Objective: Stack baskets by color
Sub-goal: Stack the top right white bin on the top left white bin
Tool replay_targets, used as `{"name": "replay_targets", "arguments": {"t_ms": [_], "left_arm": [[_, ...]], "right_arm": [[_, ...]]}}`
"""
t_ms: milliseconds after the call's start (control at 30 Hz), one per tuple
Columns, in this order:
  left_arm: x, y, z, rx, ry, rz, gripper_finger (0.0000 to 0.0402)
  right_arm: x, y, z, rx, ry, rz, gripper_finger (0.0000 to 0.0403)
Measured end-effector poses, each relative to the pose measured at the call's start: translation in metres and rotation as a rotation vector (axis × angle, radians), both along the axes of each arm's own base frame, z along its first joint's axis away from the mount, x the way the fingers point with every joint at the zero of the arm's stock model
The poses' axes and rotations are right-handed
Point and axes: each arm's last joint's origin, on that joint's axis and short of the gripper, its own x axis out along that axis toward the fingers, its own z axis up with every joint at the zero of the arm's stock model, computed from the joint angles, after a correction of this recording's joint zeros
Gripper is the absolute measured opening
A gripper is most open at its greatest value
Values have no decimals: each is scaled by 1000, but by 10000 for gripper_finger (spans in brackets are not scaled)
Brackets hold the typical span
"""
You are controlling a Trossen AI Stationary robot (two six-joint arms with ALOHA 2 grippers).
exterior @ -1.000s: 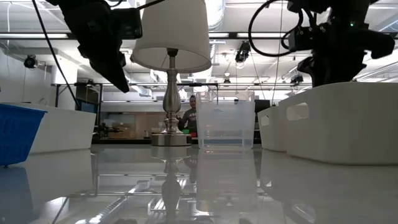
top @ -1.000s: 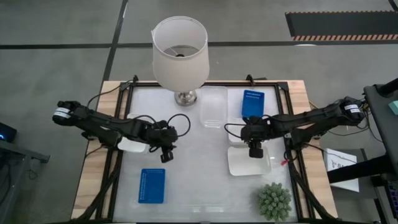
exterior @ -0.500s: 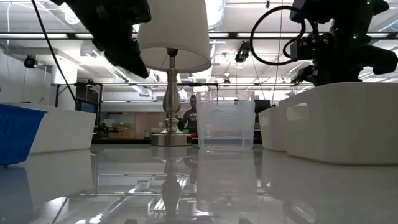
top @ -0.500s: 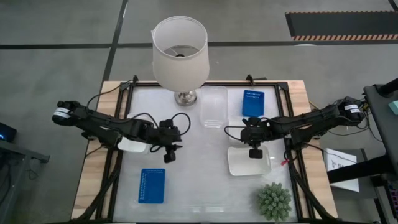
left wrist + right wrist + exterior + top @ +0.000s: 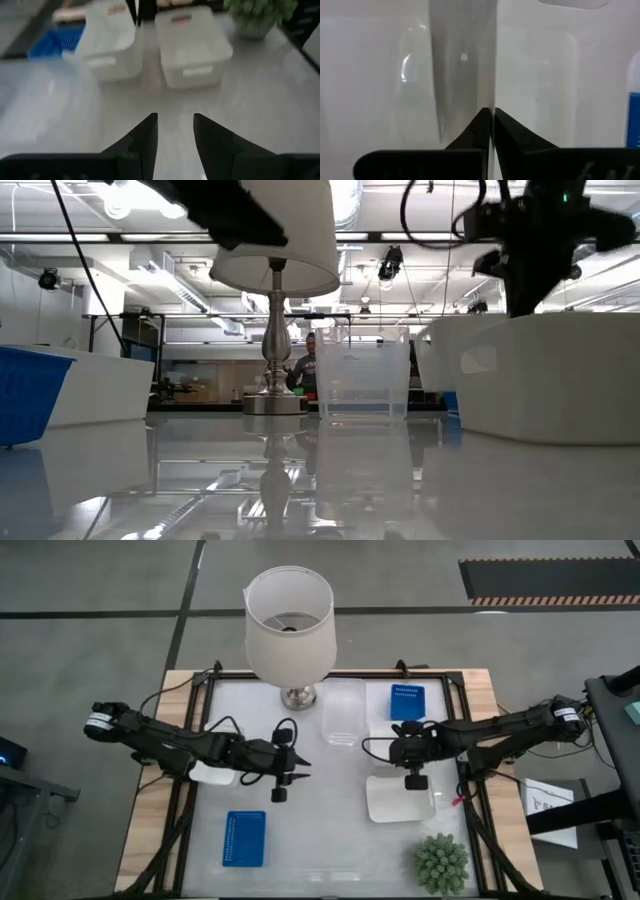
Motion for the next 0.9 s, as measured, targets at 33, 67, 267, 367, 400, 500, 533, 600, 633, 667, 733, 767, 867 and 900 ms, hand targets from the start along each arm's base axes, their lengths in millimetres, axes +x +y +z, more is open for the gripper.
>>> {"name": "replay_targets", "arguments": {"t_ms": [33, 67, 267, 367, 400, 500, 533, 600, 633, 667, 733, 767, 867, 900], "left_arm": [[1, 0, 2, 12, -26, -9, 109], [2, 0, 4, 22, -49, -16, 109], [6, -1, 13, 131, -145, -72, 109], [8, -1, 18, 189, -198, -95, 109], [8, -2, 20, 206, -221, -110, 109], [9, -4, 25, 245, -273, -188, 109], [10, -5, 27, 258, -291, -217, 110], [10, -6, 30, 285, -332, -259, 113], [10, -6, 32, 294, -356, -274, 118], [10, -7, 32, 310, -367, -285, 125], [11, -7, 33, 327, -381, -303, 143], [11, -7, 33, 326, -388, -309, 153], [16, -9, 29, 321, -392, -320, 187], [19, -9, 25, 320, -382, -328, 198]], "right_arm": [[0, 1, 8, -2, 1, 6, 9], [0, 1, 16, -4, 3, 16, 9], [2, 5, 68, 45, -71, 75, 9], [8, 8, 85, 121, -159, 167, 9], [11, 10, 88, 145, -183, 200, 9], [21, 14, 90, 200, -238, 304, 9], [25, 15, 89, 216, -246, 335, 8], [33, 17, 87, 238, -269, 390, 8], [37, 18, 85, 239, -274, 413, 8], [41, 19, 82, 233, -271, 428, 8], [49, 20, 75, 228, -254, 455, 8], [52, 21, 71, 232, -242, 468, 8], [64, 22, 60, 235, -213, 496, 8], [68, 23, 56, 232, -199, 505, 8]]}}
